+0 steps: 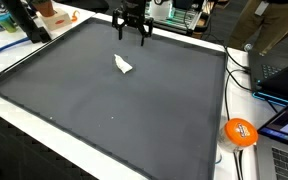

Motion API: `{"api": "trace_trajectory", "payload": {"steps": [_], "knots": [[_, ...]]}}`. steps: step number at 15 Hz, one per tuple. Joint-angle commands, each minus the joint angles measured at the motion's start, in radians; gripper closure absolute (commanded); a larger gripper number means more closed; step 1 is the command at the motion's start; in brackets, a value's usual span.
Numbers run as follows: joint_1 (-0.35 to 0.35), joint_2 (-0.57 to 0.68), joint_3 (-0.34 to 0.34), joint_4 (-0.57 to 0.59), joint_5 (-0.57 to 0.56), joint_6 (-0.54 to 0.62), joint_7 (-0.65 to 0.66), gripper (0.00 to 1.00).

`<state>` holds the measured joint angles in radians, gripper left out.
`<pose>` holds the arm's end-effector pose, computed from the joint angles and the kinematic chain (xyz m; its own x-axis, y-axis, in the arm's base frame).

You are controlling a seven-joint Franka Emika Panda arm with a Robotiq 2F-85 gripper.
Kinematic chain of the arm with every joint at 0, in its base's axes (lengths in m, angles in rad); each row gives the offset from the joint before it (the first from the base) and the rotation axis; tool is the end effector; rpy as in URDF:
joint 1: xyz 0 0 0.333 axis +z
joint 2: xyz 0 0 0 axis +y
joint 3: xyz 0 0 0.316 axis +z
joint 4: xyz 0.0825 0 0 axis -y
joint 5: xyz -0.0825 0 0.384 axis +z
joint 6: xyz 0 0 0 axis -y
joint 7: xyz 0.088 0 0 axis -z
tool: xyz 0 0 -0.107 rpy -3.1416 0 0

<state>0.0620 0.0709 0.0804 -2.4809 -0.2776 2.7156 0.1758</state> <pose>0.4836 0.0795 0.2773 0.9619 0.2150 0.1688 0.1966 -0.9732 0.1193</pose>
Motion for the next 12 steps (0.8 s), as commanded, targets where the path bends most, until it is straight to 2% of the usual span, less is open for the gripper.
{"api": "trace_trajectory", "payload": {"steps": [1,4,12], "knots": [[0.037,0.094,-0.028,0.064,-0.105,0.027,0.119,0.00],[0.066,0.173,-0.063,0.141,-0.157,0.023,0.167,0.00],[0.151,0.310,-0.167,0.273,-0.164,-0.033,0.181,0.00]]}}
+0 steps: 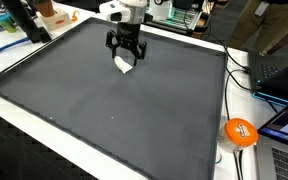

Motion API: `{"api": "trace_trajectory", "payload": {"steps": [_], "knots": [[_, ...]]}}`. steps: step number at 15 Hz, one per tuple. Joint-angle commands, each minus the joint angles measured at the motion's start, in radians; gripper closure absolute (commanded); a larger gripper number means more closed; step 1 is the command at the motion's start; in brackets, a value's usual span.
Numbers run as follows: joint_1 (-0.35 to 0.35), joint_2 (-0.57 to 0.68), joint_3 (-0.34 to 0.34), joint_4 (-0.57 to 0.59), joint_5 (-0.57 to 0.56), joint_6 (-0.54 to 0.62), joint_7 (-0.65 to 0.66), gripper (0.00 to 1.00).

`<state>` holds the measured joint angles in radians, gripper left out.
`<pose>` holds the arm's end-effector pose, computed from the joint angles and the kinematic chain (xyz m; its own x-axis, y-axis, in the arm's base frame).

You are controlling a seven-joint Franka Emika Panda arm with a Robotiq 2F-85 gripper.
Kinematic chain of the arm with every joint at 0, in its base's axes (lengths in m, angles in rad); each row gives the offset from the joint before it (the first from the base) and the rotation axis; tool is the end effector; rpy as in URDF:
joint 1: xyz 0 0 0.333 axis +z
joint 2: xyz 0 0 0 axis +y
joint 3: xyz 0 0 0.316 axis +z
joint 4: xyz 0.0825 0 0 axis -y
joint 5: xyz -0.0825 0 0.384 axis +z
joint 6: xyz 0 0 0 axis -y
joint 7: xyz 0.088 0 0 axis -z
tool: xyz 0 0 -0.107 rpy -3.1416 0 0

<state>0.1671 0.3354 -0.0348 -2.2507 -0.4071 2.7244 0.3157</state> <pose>0.5471 0.0875 0.2260 0.9686 0.1922 0.1579 0.1633 -0.9702 0.1792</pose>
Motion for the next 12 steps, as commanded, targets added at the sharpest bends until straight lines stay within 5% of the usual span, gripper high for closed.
{"api": "trace_trajectory", "payload": {"steps": [1,7,10,12], "knots": [[0.050,0.055,-0.056,0.049,-0.021,-0.073,0.032,0.00],[0.042,0.103,-0.029,0.065,0.019,-0.142,0.002,0.04],[0.045,0.096,-0.035,0.068,0.005,-0.109,0.008,0.15],[0.047,0.091,-0.041,0.074,-0.004,-0.090,0.008,0.39]]}}
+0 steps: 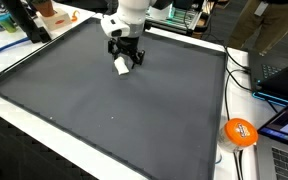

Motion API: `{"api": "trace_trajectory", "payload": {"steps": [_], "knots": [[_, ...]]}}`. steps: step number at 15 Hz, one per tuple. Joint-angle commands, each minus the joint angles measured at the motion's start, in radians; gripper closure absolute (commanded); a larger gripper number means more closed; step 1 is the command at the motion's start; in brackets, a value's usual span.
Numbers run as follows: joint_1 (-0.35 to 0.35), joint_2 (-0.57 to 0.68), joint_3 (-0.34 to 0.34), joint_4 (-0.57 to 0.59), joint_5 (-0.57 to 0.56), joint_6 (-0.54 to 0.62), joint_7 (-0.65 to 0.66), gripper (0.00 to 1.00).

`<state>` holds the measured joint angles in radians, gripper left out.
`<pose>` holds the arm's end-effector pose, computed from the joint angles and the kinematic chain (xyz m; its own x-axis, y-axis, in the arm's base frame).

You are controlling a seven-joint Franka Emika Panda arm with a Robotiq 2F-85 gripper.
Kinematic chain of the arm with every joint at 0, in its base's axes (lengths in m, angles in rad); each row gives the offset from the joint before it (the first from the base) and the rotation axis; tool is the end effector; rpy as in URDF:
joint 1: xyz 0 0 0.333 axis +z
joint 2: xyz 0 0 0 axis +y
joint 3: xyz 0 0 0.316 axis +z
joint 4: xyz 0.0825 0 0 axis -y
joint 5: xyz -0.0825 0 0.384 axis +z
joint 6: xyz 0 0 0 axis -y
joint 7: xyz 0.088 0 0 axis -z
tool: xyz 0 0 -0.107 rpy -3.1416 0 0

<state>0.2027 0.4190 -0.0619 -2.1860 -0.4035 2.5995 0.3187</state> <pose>0.5507 0.0855 0.1922 0.9839 0.1770 0.0242 0.1670 -0.9592 0.2280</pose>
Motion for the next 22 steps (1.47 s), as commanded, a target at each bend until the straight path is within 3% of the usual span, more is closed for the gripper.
{"api": "trace_trajectory", "payload": {"steps": [1,5,8,12,13,14,16,22], "knots": [[0.012,0.007,-0.015,0.013,-0.008,0.039,0.002,0.42],[0.011,0.003,-0.021,0.021,-0.014,0.057,-0.012,0.75],[-0.009,-0.026,0.008,0.003,0.024,-0.015,-0.086,0.95],[-0.035,-0.106,0.042,-0.061,0.070,-0.078,-0.174,0.98],[-0.040,-0.119,0.049,-0.072,0.085,-0.060,-0.177,0.96],[-0.041,-0.131,0.053,-0.081,0.093,-0.042,-0.176,0.60],[-0.048,-0.151,0.068,-0.093,0.125,-0.043,-0.189,0.60],[-0.054,-0.167,0.087,-0.111,0.156,-0.062,-0.209,0.14]]}}
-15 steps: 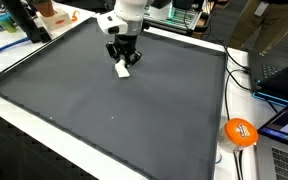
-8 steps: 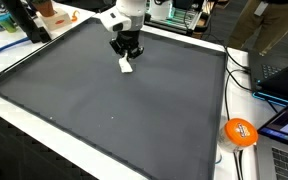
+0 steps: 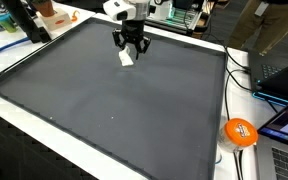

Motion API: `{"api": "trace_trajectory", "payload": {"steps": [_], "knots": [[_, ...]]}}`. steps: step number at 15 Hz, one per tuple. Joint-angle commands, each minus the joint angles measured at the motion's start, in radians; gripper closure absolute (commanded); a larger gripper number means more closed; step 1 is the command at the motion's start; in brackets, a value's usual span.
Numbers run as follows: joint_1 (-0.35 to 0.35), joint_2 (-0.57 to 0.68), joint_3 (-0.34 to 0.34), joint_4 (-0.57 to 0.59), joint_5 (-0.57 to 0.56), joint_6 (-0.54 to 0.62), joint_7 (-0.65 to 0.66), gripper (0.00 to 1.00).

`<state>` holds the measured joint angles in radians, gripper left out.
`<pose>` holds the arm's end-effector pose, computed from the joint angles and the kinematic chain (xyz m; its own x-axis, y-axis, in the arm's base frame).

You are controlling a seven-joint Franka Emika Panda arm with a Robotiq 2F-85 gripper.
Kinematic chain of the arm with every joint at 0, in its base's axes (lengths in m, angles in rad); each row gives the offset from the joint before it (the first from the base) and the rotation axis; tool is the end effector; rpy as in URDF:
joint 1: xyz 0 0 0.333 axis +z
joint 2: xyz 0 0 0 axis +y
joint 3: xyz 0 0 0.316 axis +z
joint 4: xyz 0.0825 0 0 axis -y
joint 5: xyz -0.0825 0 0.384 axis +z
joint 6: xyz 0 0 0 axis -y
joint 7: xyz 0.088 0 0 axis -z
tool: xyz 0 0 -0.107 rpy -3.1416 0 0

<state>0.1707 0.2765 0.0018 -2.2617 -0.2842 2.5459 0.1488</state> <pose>0.5312 0.0962 0.2385 0.9664 0.2568 0.0126 0.2517 -0.9547 0.1585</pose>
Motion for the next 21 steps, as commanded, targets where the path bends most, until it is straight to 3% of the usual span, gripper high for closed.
{"api": "trace_trajectory", "payload": {"steps": [1,3,6,9,11,16,17,21], "knots": [[-0.023,-0.017,0.028,-0.033,0.046,-0.014,-0.046,0.08],[-0.032,0.006,0.045,-0.023,0.088,-0.002,-0.079,0.00],[-0.047,0.092,0.088,0.053,0.184,-0.096,-0.163,0.00],[-0.044,0.148,0.096,0.110,0.206,-0.128,-0.182,0.00],[-0.031,0.167,0.070,0.131,0.158,-0.068,-0.156,0.00],[-0.002,0.211,-0.028,0.181,0.008,-0.079,-0.077,0.00],[-0.017,0.206,-0.022,0.179,0.027,-0.101,-0.076,0.00],[-0.142,0.063,0.129,0.087,0.326,-0.144,-0.286,0.00]]}}
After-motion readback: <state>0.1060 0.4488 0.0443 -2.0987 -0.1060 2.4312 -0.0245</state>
